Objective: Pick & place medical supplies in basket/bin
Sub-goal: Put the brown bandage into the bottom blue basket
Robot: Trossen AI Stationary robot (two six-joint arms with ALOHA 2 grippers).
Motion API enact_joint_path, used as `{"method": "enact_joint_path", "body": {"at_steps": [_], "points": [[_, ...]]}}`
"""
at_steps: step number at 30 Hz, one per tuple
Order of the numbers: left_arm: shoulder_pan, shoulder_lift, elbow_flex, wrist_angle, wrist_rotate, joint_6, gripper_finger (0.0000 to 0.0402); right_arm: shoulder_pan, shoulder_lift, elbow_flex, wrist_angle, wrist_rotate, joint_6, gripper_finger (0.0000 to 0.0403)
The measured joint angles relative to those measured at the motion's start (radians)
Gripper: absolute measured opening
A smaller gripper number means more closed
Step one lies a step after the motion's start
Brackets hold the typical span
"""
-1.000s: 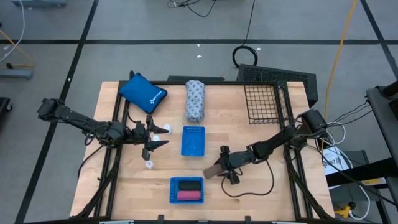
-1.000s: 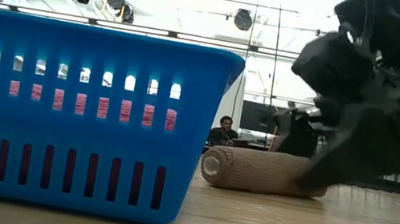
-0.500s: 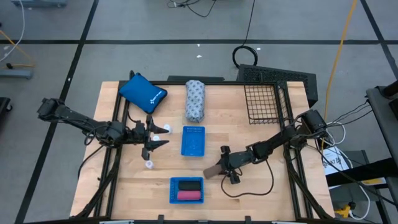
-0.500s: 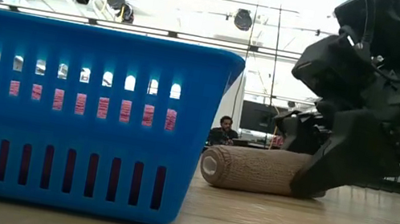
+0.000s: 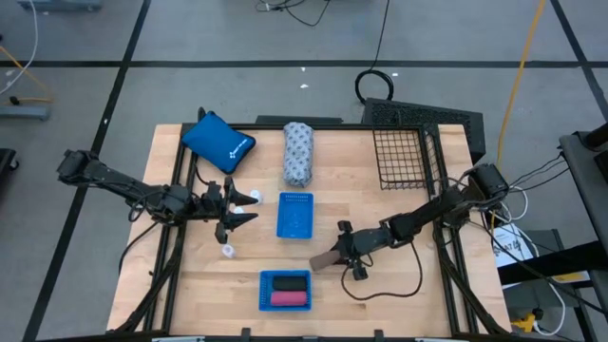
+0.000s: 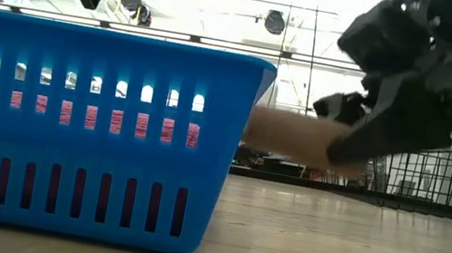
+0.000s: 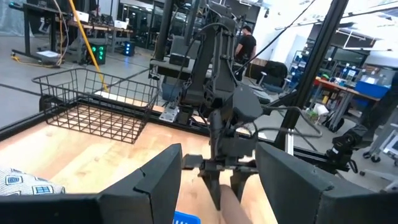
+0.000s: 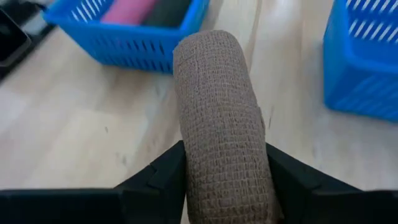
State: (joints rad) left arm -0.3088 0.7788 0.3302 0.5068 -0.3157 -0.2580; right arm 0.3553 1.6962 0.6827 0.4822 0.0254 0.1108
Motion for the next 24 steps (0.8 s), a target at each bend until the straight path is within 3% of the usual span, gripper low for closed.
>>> {"method": "enact_joint_path", "body": {"at_steps": [10, 19, 24], "points": [[0.0, 0.1, 0.0, 0.101, 0.0, -0.014, 0.0214, 0.0, -0.092, 0.0, 0.012, 0.009, 0.0, 0.0149], [0.0, 0.367, 0.004, 0.368, 0.0, -0.049, 0.0214, -0.014, -0.097, 0.0, 0.031, 0.16, 0.0, 0.0145], [0.0, 0.511, 0.076, 0.375, 0.003, -0.077, 0.0214, -0.033, -0.097, 0.0, 0.059, 0.159, 0.0, 0.0147]]}}
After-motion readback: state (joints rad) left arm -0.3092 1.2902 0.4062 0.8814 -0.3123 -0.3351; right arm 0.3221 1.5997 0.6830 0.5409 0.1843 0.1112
